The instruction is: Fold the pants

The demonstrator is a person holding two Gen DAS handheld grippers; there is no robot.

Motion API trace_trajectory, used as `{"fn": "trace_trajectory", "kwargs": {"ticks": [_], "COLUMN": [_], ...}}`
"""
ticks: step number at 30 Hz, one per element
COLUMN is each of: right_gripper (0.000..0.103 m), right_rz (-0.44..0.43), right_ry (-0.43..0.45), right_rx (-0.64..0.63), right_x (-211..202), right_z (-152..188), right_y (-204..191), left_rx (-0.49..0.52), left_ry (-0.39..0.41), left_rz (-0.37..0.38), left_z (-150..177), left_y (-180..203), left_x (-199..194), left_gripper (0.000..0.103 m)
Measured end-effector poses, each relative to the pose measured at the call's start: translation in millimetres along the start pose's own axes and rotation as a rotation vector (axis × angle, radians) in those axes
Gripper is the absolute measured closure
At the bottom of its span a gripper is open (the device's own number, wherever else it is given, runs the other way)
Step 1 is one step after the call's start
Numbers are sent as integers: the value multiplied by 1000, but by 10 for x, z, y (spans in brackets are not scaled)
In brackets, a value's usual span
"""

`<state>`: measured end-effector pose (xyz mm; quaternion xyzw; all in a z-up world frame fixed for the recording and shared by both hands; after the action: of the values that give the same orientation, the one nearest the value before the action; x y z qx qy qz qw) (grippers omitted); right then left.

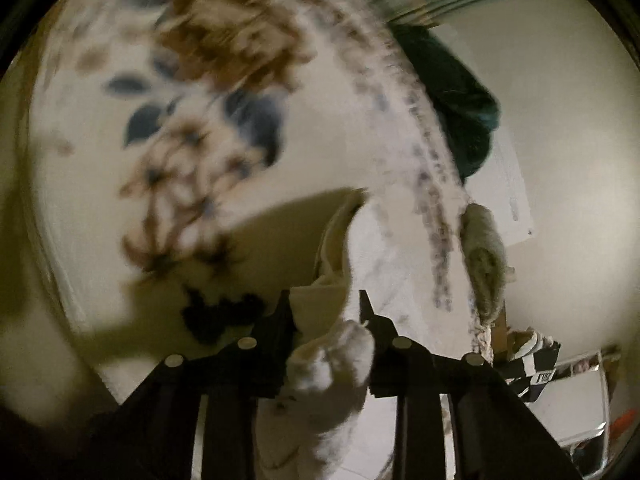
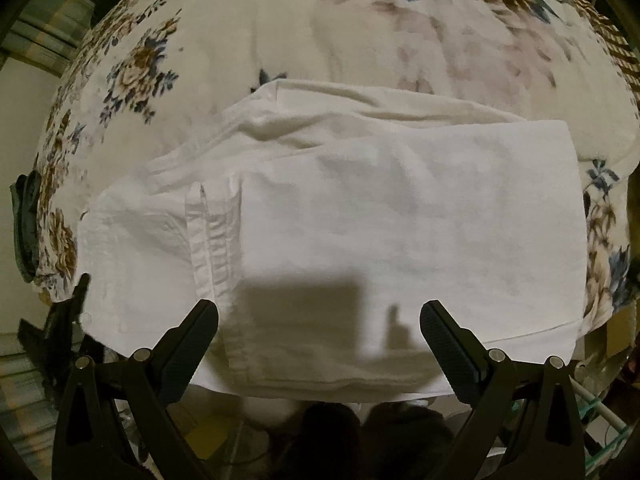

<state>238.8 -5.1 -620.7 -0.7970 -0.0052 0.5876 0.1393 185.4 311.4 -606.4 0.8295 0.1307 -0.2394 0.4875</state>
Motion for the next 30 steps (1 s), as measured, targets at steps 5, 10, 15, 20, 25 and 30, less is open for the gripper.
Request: {"fn": "trace_trajectory", "kwargs": {"ticks": [5,10,15,20,25,30], "right_gripper": [0,0,0,0,0,0], "right_rz": [-16,-21,-2,-26,-257,-431], "right_ry": [40,91,119,117,61,-7], "right_rx": [29,92,139,164,163,187], "right_x": [-162,-462,-750,-880,-658,-153], "right_z": [-92,-144,-145,-178,-347,-570], "right_y": [211,724,1412,2043,1841,1304], "left_rx": [220,379,500,604,672,768], "left_ry": [18,-59,-229,-441,-420,-358], "left_rz": [177,359,466,299,-20,-314], "left_z": [54,544,1595,2439,2258,1870], "left_y": [1092,2238,3001,3104,2535,1922], "left_x": [-460,-825,-825,-611,-404,-87], "left_gripper": [81,86,99,97,17,17]}}
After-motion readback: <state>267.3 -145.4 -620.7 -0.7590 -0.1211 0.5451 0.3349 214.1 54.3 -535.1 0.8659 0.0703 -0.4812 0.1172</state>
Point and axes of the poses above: each gripper's, at about its wrist camera, not at the fingertips, and x roughly the way its jaws point, y to its right, z to its underside, the point moved 5 cm from there along x, roughly the way its jaws point, and after that the axes turned 14 degrees about y, right-handed, at the moved point
